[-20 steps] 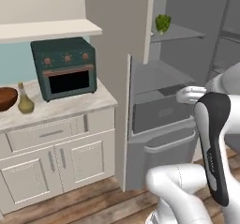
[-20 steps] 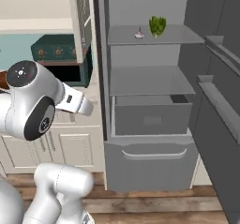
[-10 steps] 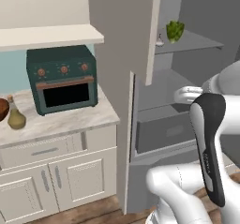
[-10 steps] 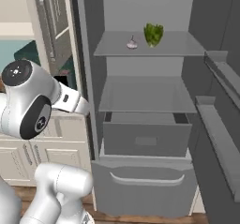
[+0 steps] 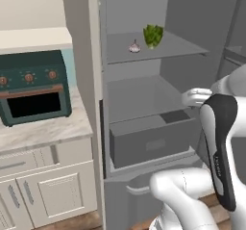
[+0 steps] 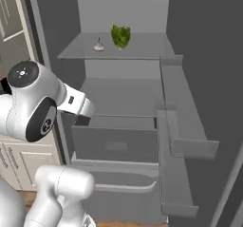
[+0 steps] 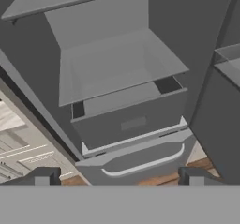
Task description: Retrieve the bottle and the shaker from the cabinet and place them next to the mixing bowl on the counter. Then add garlic from the fridge to the mixing bowl.
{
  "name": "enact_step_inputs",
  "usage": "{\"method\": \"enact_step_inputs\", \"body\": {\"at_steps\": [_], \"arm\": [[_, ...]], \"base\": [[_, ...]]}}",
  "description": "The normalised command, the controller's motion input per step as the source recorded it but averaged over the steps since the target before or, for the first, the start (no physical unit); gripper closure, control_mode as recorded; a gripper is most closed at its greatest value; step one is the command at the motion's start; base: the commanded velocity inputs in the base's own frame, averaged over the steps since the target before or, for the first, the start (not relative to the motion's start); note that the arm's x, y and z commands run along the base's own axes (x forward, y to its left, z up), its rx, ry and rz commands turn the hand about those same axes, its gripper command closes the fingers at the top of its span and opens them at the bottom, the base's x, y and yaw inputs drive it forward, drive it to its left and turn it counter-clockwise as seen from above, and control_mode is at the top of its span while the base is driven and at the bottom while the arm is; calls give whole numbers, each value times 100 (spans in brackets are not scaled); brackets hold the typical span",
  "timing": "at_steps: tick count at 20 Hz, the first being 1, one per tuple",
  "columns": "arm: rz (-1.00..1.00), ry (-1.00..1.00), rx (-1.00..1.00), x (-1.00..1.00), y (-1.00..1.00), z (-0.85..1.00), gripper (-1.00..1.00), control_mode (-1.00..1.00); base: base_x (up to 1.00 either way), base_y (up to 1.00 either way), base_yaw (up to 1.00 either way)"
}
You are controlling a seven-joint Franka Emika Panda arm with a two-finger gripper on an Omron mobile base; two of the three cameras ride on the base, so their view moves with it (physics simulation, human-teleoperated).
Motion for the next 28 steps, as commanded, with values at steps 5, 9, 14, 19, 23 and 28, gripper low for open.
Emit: {"method": "enact_step_inputs", "body": {"at_steps": [5,9,14,19,23,28], "arm": [[0,0,0,0,0,0,-100,100],[0,0,0,0,0,0,-100,100],[0,0,0,0,0,0,-100,100],[0,0,0,0,0,0,-100,100],[0,0,0,0,0,0,-100,100],[0,0,0,0,0,0,-100,100]], "base": [[32,18,17],[29,36,-15],[70,71,-42],[88,28,-17],[82,-20,7],[80,-15,33]]}}
